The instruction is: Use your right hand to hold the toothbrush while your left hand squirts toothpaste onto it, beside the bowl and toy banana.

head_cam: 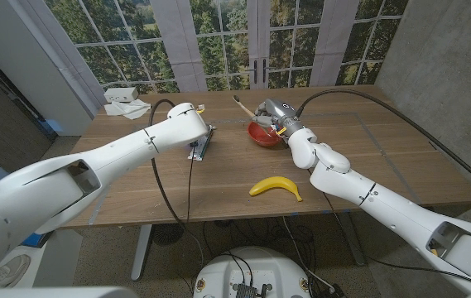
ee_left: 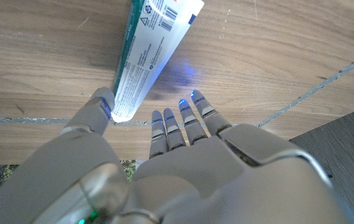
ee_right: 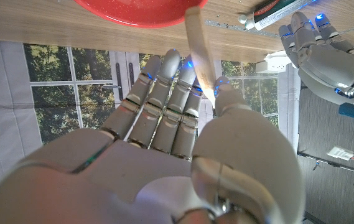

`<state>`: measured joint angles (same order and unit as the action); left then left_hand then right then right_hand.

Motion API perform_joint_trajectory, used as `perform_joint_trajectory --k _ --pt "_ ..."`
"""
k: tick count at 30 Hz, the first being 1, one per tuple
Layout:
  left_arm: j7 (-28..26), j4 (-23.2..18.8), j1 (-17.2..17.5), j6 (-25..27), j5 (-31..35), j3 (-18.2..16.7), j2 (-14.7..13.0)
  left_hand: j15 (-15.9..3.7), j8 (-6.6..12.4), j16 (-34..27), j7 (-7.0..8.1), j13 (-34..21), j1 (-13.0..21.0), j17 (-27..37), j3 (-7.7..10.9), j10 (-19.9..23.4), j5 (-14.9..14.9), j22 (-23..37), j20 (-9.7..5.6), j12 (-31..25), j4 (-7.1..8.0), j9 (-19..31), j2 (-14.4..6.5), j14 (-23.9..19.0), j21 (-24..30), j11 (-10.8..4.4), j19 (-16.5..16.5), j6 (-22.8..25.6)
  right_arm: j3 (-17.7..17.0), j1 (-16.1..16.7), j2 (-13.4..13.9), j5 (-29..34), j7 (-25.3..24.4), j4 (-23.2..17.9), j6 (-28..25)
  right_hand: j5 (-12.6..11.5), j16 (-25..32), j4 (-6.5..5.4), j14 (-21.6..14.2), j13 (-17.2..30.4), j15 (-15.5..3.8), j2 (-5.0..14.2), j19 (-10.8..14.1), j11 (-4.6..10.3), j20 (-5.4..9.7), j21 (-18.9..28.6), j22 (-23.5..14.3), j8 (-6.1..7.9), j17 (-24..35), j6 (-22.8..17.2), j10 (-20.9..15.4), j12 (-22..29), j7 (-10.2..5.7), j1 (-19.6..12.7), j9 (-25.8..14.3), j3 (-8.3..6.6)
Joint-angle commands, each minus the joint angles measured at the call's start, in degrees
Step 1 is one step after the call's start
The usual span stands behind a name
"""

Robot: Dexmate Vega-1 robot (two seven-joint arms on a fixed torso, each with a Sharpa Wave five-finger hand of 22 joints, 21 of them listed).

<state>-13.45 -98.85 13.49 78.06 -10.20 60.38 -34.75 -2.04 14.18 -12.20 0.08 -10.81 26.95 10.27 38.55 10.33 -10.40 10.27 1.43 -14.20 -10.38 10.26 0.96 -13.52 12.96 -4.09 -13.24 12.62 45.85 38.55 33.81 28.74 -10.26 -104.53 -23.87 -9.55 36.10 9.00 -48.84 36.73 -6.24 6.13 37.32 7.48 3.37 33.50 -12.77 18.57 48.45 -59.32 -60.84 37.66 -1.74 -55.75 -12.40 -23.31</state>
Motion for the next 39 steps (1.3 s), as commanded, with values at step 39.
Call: perform_joint_trajectory --k 39 --pt "-11.1 24.8 -30.1 1.9 -36.7 39.3 14.6 -0.76 -0.79 -0.2 -1.62 -0.2 3.1 0.3 -1.08 2.0 -0.2 0.4 0.87 0.4 -0.02 0.3 -0.8 -2.2 0.4 1.32 -2.3 2.1 -2.0 0.6 0.0 -2.8 -2.2 4.2 8.1 -0.3 -1.2 -0.32 -1.3 0.4 -6.05 2.6 -1.0 1.32 3.06 2.2 0.1 0.17 1.7 -0.7 -1.4 0.2 0.09 -3.0 -0.4 -0.36"
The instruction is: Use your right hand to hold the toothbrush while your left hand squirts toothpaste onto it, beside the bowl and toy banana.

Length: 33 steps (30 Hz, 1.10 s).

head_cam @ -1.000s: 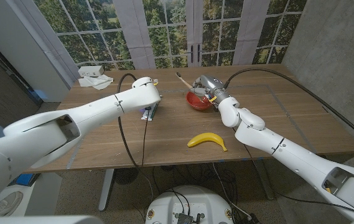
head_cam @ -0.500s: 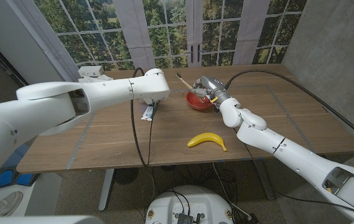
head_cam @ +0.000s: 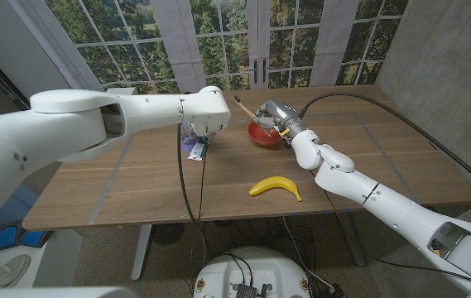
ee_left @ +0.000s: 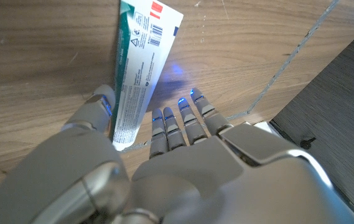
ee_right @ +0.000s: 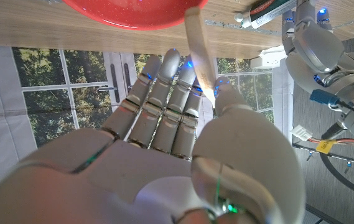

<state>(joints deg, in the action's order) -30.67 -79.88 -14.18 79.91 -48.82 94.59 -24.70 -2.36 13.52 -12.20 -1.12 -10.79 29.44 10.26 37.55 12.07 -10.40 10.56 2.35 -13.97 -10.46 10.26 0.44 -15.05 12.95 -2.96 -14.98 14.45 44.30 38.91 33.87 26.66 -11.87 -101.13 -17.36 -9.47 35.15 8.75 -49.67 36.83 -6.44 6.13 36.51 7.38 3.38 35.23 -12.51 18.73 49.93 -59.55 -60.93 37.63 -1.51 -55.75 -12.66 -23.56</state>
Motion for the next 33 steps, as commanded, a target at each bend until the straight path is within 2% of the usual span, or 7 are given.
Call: perform_joint_trajectory --k 1,8,14,23,25,30,33 --pt "7.9 6.4 -2.4 0.1 3.4 5.3 5.0 -0.45 -0.14 -0.2 -0.45 -0.2 0.6 0.3 -0.07 0.3 -0.2 0.1 -0.03 0.2 0.08 0.3 -0.3 -0.7 0.4 0.16 -0.6 0.3 -0.5 0.2 -0.1 -0.9 -0.6 0.9 1.7 -0.3 -0.3 -0.09 -0.5 0.3 -5.82 2.56 -0.2 1.44 3.08 0.6 -0.1 0.01 0.3 -0.5 -1.3 0.2 -0.11 -2.9 -0.1 -0.08" --pt "15.8 10.4 -0.4 0.1 13.0 4.6 7.5 -0.35 -1.0 -0.1 -0.4 -0.2 0.8 0.4 -0.37 -0.1 -0.1 0.1 0.0 0.6 0.41 0.3 -1.0 -0.8 0.4 0.12 -0.7 -1.1 -0.9 0.2 -0.2 -1.8 -1.0 2.1 3.2 -0.4 -0.5 -0.05 -0.6 0.3 -5.88 2.55 -0.4 1.51 3.14 0.9 -0.1 -0.04 0.6 -0.5 -1.3 0.2 -0.06 -3.0 -0.1 -0.14" --pt "14.4 10.6 2.6 0.1 16.0 1.2 7.6 -0.05 -1.45 -0.7 -0.43 -0.2 0.2 0.6 -1.16 0.0 0.1 0.2 0.77 0.8 1.0 0.3 -1.7 -2.4 0.9 0.08 -2.3 -1.4 -0.9 -0.5 -0.6 -2.4 -1.0 3.9 4.6 -0.4 -0.7 -0.07 -0.7 0.3 -5.85 2.54 -0.5 1.49 3.25 1.2 0.0 -0.07 0.8 -0.6 -1.3 0.1 -0.17 -3.0 -0.1 -0.14" --pt "22.3 11.5 5.1 -0.7 25.8 -0.6 8.9 0.43 -2.07 -1.1 -1.22 -0.1 0.0 0.7 -1.72 0.6 0.0 0.2 1.65 0.9 1.06 0.3 -2.8 -4.0 1.3 0.16 -3.8 -2.2 -0.9 -1.1 -1.2 -3.2 -2.0 6.3 6.6 -0.4 -0.9 -0.03 -0.9 0.3 -5.91 2.47 -0.6 1.45 3.37 1.6 0.0 -0.11 1.1 -0.6 -1.3 0.0 -0.11 -3.0 -0.1 -0.16" --pt "23.8 12.1 5.4 -0.8 27.5 -0.5 9.3 0.6 -2.08 -1.0 -1.41 -0.1 0.9 0.7 -1.15 0.9 -0.3 0.2 1.97 1.0 0.82 0.3 -4.3 -4.2 1.3 0.05 -4.0 -2.0 -0.9 -1.2 -1.3 -3.3 -1.9 6.6 6.6 -0.4 -1.0 -0.08 -0.9 0.3 -5.83 2.47 -0.7 1.47 3.38 1.7 0.1 -0.06 1.1 -0.8 -1.3 0.0 -0.05 -2.9 -0.1 -0.14" --pt "25.4 13.2 6.7 -0.5 31.1 -2.1 9.6 0.2 -2.16 -0.8 -1.83 -0.1 6.6 0.6 2.26 2.3 -1.5 0.3 2.62 1.1 -0.32 0.4 -11.1 -5.6 1.4 -0.5 -4.8 -1.7 -0.7 -1.3 -1.5 -3.3 -2.0 7.0 6.6 -0.4 -1.2 -0.08 -0.9 0.4 -5.85 2.46 -0.9 1.41 3.37 1.9 0.1 -0.13 1.3 -0.7 -1.5 0.0 -0.09 -2.9 -0.1 -0.17" --pt "26.8 13.6 7.1 -0.8 32.5 -3.0 9.5 -0.09 -2.11 -0.9 -1.71 -0.1 9.2 0.7 3.94 2.9 -2.1 0.3 2.57 1.1 -0.41 0.5 -12.2 -6.5 1.5 -0.64 -5.3 -1.4 -0.6 -1.4 -1.6 -3.3 -2.0 7.3 6.6 -0.4 -1.2 -0.06 -1.0 0.4 -5.87 2.44 -0.9 1.47 3.41 2.0 0.1 -0.14 1.4 -0.7 -1.4 0.0 -0.06 -2.9 -0.1 -0.17"
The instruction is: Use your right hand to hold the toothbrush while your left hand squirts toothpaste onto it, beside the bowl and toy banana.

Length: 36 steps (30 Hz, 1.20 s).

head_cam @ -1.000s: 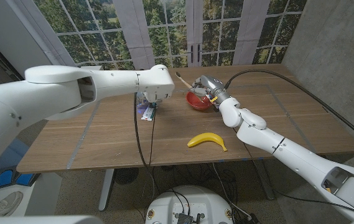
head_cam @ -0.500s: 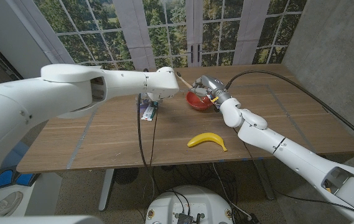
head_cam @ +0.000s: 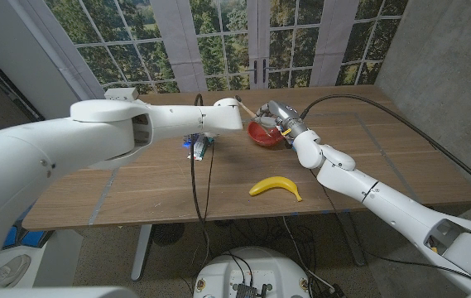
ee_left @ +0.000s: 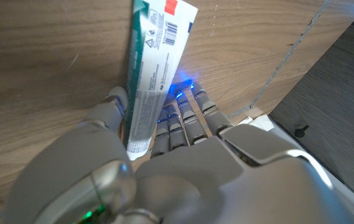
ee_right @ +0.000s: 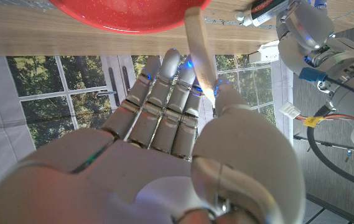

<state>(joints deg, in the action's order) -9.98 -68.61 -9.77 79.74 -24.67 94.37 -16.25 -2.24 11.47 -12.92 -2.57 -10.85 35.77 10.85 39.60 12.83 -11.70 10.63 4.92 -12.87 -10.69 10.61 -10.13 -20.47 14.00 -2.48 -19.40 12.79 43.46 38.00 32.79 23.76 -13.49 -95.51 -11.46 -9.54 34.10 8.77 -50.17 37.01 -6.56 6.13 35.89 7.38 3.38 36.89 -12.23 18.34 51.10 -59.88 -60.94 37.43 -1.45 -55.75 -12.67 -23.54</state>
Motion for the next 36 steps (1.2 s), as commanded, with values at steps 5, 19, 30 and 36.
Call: perform_joint_trajectory --k 5,19,30,36 --pt "8.6 3.0 3.4 -2.2 10.3 -4.2 0.5 -1.61 0.67 -1.0 -0.13 -0.2 7.4 0.5 4.53 4.4 -1.5 0.4 -0.52 -0.5 0.04 0.3 -1.8 -3.5 1.1 -2.01 -2.3 2.6 0.4 -0.7 -0.7 -0.7 -0.3 2.2 0.8 -0.3 -0.4 -0.11 -0.5 0.2 -5.7 2.46 -0.5 1.35 3.39 0.6 -0.1 0.2 0.3 -0.4 -1.4 0.1 -0.09 -2.9 -0.1 -0.2" --pt "0.8 1.5 11.0 -2.0 17.6 -14.3 -0.8 -11.06 7.21 -12.0 1.44 -2.3 14.0 5.0 -2.39 29.7 -0.3 1.7 -5.64 -8.3 -0.23 3.5 -0.8 -22.2 7.5 -6.0 -12.8 23.6 0.7 -1.0 -1.0 -0.7 -0.6 2.9 0.2 -0.3 -0.8 -0.12 -0.7 0.4 -5.68 2.48 -0.8 1.42 3.49 1.3 0.0 0.05 0.8 -0.3 -1.3 0.0 -0.1 -2.9 -0.1 -0.28" --pt "-7.4 -6.6 16.0 0.2 21.4 -21.8 -4.0 -11.37 7.45 -12.6 1.7 -2.8 16.4 5.7 -2.23 30.2 -0.5 1.9 -5.93 -8.4 -0.53 4.2 -0.4 -22.6 8.3 -6.27 -13.1 23.8 0.9 -1.3 -1.1 -0.8 -0.9 3.4 0.4 -0.3 -1.2 -0.1 -0.7 0.3 -5.73 2.49 -1.0 1.41 3.53 1.8 0.1 -0.01 1.2 -0.3 -1.4 -0.1 -0.04 -2.9 -0.1 -0.34" --pt "-13.1 -12.3 18.8 0.2 21.2 -25.0 -6.6 -11.39 7.73 -12.9 1.73 -3.1 17.3 6.0 -2.44 30.8 -0.5 2.1 -5.88 -8.6 -0.52 4.5 -0.1 -22.8 8.7 -6.27 -13.2 24.3 0.9 -1.3 -1.1 -1.1 -0.8 3.4 0.6 -0.3 -1.4 -0.07 -0.8 0.3 -5.73 2.44 -1.1 1.33 3.54 2.1 0.2 -0.04 1.4 -0.3 -1.4 -0.2 -0.03 -2.9 -0.2 -0.36"
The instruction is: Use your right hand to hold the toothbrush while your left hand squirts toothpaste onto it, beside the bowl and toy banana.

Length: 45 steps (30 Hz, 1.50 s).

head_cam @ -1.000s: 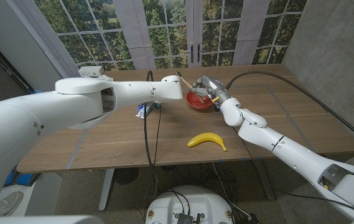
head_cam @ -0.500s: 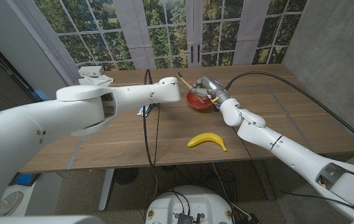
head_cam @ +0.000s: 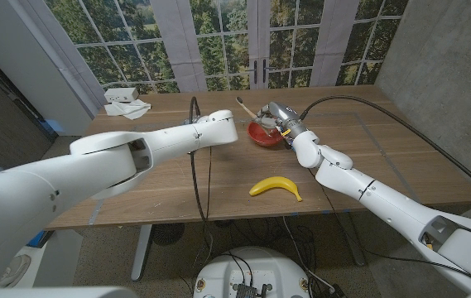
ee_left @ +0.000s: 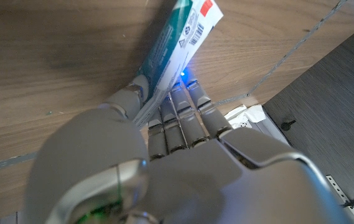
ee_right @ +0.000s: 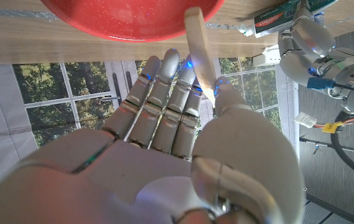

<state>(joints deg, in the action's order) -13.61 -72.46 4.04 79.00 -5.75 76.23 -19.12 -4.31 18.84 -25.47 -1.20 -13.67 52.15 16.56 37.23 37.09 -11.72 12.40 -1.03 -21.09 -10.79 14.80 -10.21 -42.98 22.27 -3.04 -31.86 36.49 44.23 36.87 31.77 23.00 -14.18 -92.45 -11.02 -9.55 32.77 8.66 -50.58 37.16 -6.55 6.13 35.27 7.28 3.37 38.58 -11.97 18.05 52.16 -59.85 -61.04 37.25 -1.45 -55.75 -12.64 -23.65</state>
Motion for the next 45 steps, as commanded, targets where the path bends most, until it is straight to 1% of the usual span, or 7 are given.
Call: perform_joint_trajectory --k 1,5,8,15,20,35,45 --pt "-10.8 -9.3 5.4 1.0 2.1 -7.5 -4.0 -9.33 0.39 -0.4 0.39 -0.3 1.0 0.4 -0.09 6.6 -0.5 0.3 0.08 -0.4 -0.43 0.3 0.0 -0.3 0.5 -5.71 -0.7 0.7 0.1 -0.2 -0.1 -0.3 0.0 0.3 0.2 -0.3 -0.1 0.04 -0.4 0.2 -5.73 2.44 -0.5 1.41 3.56 0.4 -0.1 0.24 0.3 -0.4 -1.3 0.0 -0.03 -2.9 -0.2 -0.25" --pt "-16.1 -12.4 6.5 1.0 -0.6 -9.1 -5.6 -9.31 0.52 -0.6 0.41 -0.5 1.6 0.5 -0.36 6.7 -0.5 0.4 0.06 -0.5 -0.39 0.6 0.3 -0.5 0.8 -6.31 -0.7 0.8 0.2 -0.2 -0.1 -0.3 -0.1 0.2 0.3 -0.3 -0.2 0.07 -0.4 0.1 -5.76 2.42 -0.6 1.39 3.51 0.6 -0.1 0.21 0.5 -0.4 -1.4 0.0 -0.07 -2.9 -0.2 -0.27" --pt "-22.2 -14.0 7.2 1.0 -5.0 -10.4 -6.6 -9.28 0.54 -0.7 0.43 -0.6 1.9 0.7 -0.56 6.7 -0.4 0.4 -0.03 -0.4 -0.32 0.7 0.4 -0.5 1.0 -6.01 -0.7 0.8 0.2 -0.2 0.0 -0.3 -0.1 0.1 0.2 -0.3 -0.3 0.04 -0.4 0.2 -5.72 2.44 -0.7 1.36 3.5 0.7 0.0 0.19 0.5 -0.4 -1.2 0.0 0.0 -2.9 -0.2 -0.28" --pt "-41.4 -15.7 3.7 1.0 -25.3 -7.1 -9.4 -9.21 0.52 -0.5 0.54 -0.8 2.3 0.6 -1.01 6.3 -0.4 0.5 0.05 -0.3 -0.17 1.0 0.7 -0.2 1.2 -5.93 -0.4 0.6 0.0 0.0 0.1 -0.3 -0.1 -0.3 0.1 -0.3 -0.5 0.06 -0.5 0.3 -5.75 2.43 -0.7 1.4 3.51 1.1 0.0 0.12 0.8 -0.3 -1.3 -0.1 -0.05 -2.9 -0.2 -0.31" --pt "-49.6 -17.0 2.2 1.0 -34.1 -5.9 -11.0 -9.16 0.47 -0.3 0.58 -0.9 2.4 0.6 -1.24 6.1 -0.4 0.5 0.07 -0.2 -0.04 1.1 0.7 0.0 1.4 -6.04 -0.3 0.4 0.3 -0.3 -0.1 0.1 0.1 -0.1 -0.9 -0.3 -0.7 0.04 -0.5 0.2 -5.72 2.4 -0.8 1.37 3.57 1.3 0.1 0.09 0.9 -0.3 -1.3 -0.1 -0.06 -2.9 -0.2 -0.32" --pt "-49.6 -24.8 5.7 1.0 -28.5 -8.6 -14.9 -9.14 0.74 -0.8 0.61 -1.2 2.6 0.9 -1.91 6.9 -0.3 0.6 -0.18 -0.4 0.32 1.6 0.6 -0.8 1.8 -6.46 -0.1 0.9 1.8 -1.4 -0.5 2.1 2.2 -1.4 -6.5 -0.3 -1.0 0.0 -0.8 0.4 -5.71 2.45 -1.1 1.44 3.55 2.0 0.2 0.02 1.3 -0.4 -1.4 -0.2 -0.11 -2.9 -0.2 -0.38" --pt "-49.3 -27.4 5.5 1.0 -27.9 -7.7 -17.2 -9.21 0.78 -0.8 0.76 -1.4 2.8 1.1 -2.15 6.9 -0.3 0.7 -0.43 -0.4 0.32 1.8 0.6 -0.8 2.0 -6.51 0.1 0.8 3.3 -2.1 -0.5 4.9 3.3 -3.1 -11.6 -0.3 -1.3 0.01 -0.9 0.5 -5.69 2.36 -1.2 1.54 3.42 2.4 0.2 -0.02 1.6 -0.4 -1.4 -0.2 -0.05 -2.8 -0.3 -0.36"
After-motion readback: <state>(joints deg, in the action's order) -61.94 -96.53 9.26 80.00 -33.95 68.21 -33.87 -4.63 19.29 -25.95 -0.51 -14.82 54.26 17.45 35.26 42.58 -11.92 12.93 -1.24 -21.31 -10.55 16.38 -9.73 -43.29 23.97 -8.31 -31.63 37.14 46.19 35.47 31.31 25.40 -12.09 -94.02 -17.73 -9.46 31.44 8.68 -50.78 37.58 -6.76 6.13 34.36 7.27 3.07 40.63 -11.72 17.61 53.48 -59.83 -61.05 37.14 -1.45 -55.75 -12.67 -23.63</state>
